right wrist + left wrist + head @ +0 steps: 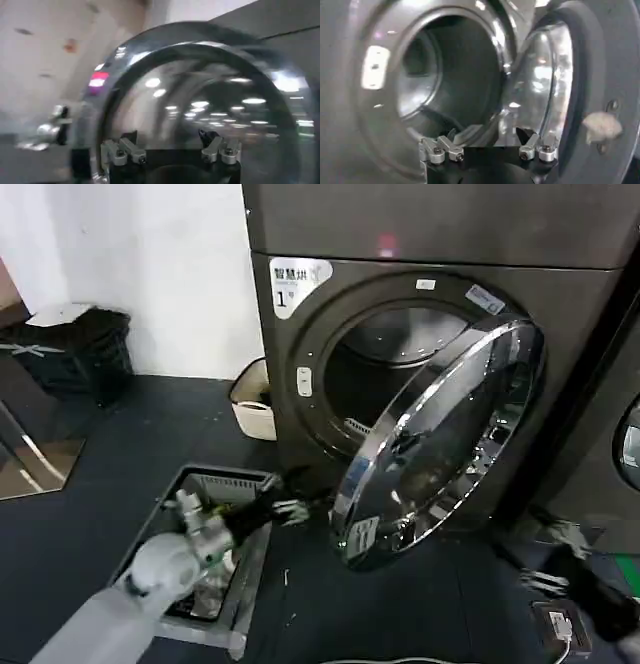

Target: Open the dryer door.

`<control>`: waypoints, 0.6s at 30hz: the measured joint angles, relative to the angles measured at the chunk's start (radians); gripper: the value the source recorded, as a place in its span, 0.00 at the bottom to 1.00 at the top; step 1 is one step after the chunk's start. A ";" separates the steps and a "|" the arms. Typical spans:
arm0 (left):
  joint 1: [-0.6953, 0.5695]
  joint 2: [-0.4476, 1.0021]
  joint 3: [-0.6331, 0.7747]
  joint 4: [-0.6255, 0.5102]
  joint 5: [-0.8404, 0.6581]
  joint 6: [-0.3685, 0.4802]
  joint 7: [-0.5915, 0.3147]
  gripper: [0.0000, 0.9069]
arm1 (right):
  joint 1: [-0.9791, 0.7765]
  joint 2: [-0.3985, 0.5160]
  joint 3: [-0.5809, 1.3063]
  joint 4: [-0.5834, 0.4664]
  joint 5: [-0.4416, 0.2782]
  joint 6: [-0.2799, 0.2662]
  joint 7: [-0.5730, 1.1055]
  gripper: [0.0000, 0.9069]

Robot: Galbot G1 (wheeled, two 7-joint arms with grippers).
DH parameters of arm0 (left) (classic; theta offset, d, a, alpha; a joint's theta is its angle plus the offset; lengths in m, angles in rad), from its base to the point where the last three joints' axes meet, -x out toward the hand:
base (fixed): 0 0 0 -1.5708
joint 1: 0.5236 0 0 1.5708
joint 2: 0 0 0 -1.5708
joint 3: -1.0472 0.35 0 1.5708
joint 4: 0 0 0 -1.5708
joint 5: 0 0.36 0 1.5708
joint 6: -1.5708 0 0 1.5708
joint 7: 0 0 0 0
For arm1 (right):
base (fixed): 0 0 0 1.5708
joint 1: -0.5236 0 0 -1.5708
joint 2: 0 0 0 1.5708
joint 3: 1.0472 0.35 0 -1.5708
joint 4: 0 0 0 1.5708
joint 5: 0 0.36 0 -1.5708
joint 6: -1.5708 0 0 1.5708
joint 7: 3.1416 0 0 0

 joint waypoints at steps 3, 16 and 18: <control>-0.060 0.021 0.066 -0.015 -0.020 -0.002 0.019 1.00 | -0.019 0.006 0.060 0.027 -0.002 -0.048 0.220 1.00; -0.289 -0.029 0.383 0.059 -0.084 -0.087 0.071 1.00 | -0.011 -0.015 0.283 0.043 -0.111 -0.242 0.750 1.00; -0.323 -0.051 0.427 0.066 -0.082 -0.088 0.069 1.00 | -0.019 -0.023 0.326 0.038 -0.144 -0.237 0.768 1.00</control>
